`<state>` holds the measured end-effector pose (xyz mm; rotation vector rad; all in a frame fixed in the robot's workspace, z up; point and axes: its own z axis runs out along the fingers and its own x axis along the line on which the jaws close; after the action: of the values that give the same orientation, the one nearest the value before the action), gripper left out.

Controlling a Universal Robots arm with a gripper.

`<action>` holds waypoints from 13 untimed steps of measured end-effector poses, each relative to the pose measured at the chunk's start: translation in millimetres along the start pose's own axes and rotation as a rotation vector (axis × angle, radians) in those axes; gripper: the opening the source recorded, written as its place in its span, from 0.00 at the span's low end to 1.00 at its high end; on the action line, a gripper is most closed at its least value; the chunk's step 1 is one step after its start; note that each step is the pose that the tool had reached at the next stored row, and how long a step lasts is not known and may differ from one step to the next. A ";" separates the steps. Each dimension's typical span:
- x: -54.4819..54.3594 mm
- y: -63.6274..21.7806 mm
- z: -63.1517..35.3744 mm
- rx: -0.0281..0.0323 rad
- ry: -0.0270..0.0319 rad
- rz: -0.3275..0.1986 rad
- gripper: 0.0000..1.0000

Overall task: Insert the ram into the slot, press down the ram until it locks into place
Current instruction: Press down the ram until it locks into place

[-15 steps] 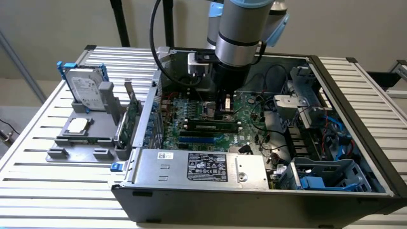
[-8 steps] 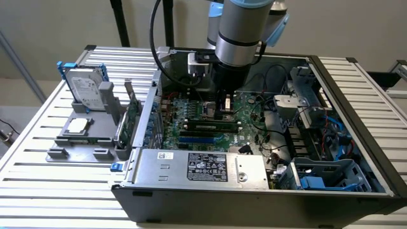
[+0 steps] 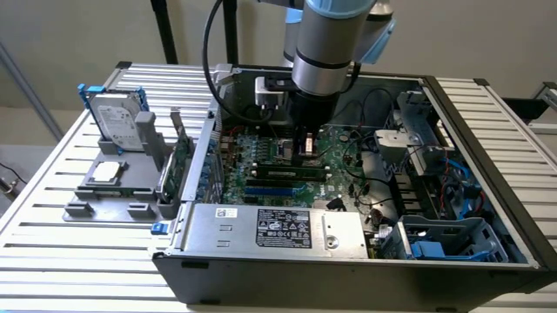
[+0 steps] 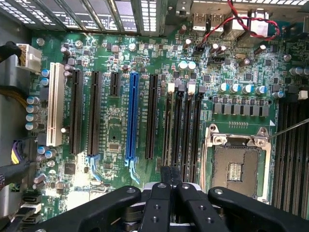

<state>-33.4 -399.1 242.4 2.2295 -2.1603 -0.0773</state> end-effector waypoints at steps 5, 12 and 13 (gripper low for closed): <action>-0.3 -0.3 4.9 0.0018 -0.0001 0.001 0.11; -0.6 -0.3 10.6 0.0093 -0.0001 0.007 0.11; -0.6 -0.1 11.5 0.0109 0.0002 0.008 0.11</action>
<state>-34.0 -398.4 230.9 2.2261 -2.1750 -0.0652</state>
